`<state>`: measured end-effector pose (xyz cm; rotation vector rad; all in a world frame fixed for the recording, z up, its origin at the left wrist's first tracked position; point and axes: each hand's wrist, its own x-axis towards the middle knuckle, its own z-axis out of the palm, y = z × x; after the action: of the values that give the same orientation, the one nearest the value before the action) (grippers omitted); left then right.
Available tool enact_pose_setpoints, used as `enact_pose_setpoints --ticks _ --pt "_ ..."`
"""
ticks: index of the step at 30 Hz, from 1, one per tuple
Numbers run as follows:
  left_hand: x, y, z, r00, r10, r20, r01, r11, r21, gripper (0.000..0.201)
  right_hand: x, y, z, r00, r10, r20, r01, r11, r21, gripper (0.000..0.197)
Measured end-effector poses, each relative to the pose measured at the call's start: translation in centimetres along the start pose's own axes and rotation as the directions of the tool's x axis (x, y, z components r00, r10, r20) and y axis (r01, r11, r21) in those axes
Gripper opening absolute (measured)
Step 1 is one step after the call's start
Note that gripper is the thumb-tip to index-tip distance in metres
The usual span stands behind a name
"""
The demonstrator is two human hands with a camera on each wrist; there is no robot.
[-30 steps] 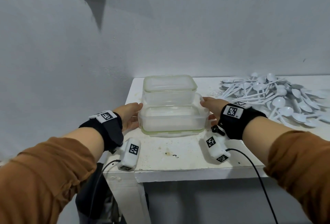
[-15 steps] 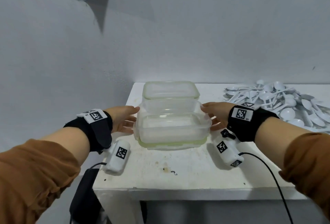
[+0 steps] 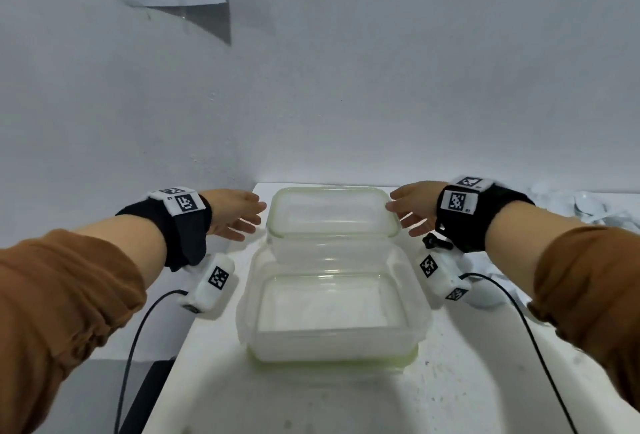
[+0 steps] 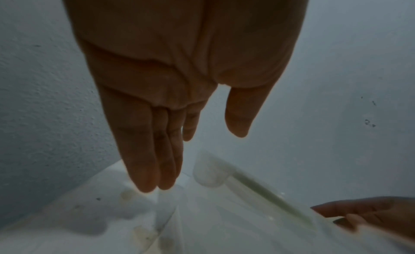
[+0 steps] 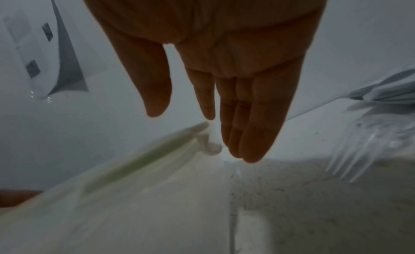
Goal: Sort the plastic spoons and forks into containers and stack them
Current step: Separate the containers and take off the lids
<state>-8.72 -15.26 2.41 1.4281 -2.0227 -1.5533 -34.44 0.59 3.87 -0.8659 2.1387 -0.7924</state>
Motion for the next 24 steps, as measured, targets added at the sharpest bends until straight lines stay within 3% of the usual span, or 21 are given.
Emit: enact_pose_setpoints --ticks 6,11,24 --pt "3.1 0.2 1.0 0.998 -0.003 0.066 -0.002 0.998 0.069 0.040 2.7 -0.9 0.2 0.998 -0.003 0.060 0.010 0.993 -0.119 0.042" --pt "5.2 0.1 0.7 0.998 0.012 0.057 -0.014 0.999 0.032 0.035 4.5 -0.8 0.3 0.995 -0.003 0.097 0.002 1.000 0.010 0.032" --pt "7.1 -0.4 0.2 0.998 0.040 0.043 -0.036 0.994 -0.101 0.028 6.9 -0.4 1.1 0.995 -0.032 0.098 0.021 0.994 0.111 0.061"
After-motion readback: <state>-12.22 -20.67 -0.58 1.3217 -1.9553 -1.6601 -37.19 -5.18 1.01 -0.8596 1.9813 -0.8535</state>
